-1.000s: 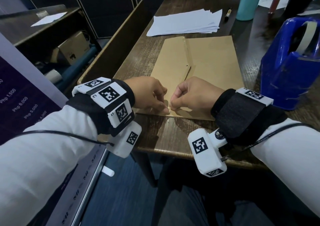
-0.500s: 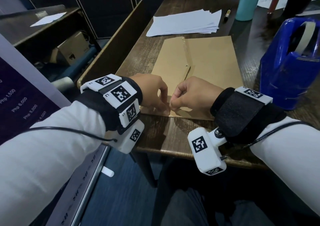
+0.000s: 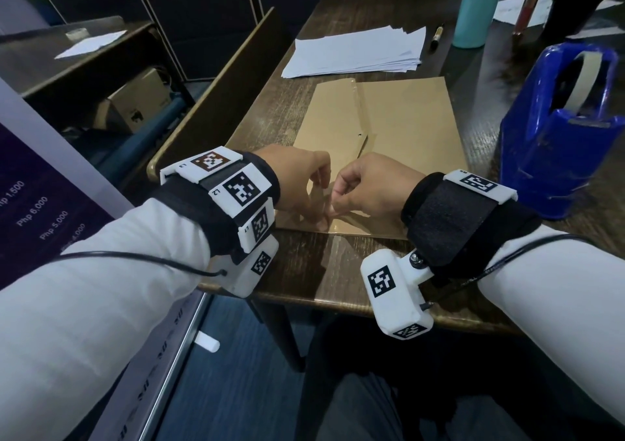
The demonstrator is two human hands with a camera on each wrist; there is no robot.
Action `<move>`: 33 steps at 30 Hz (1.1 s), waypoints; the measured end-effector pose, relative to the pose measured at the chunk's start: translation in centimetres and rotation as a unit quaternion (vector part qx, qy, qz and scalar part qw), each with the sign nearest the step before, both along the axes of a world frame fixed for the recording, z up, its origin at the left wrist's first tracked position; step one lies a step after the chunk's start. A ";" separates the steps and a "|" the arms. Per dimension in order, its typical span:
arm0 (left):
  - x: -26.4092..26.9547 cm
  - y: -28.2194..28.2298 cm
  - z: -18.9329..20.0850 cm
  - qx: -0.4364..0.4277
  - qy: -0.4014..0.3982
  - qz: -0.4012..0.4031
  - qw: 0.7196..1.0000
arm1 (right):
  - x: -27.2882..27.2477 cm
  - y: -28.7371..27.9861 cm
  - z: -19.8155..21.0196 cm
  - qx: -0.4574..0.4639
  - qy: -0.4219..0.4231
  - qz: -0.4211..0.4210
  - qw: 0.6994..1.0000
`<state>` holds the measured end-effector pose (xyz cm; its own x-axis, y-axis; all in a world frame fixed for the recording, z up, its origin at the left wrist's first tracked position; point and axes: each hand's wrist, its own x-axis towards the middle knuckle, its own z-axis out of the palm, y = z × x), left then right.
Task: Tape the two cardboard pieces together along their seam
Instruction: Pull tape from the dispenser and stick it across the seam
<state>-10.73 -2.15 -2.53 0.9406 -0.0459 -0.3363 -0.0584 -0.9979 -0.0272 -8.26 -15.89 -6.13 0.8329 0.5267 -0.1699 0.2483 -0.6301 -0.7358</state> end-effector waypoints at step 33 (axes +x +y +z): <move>-1.1 0.5 0.0 -0.039 -0.002 0.012 0.999 | 1.7 1.2 1.6 -0.210 -0.009 0.064 0.976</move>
<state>-11.79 -1.67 -2.58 0.9431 -0.0501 -0.3287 -0.0353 -0.9981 0.0508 -6.56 -14.65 -4.51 0.7704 0.5129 -0.3786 0.3551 -0.8385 -0.4133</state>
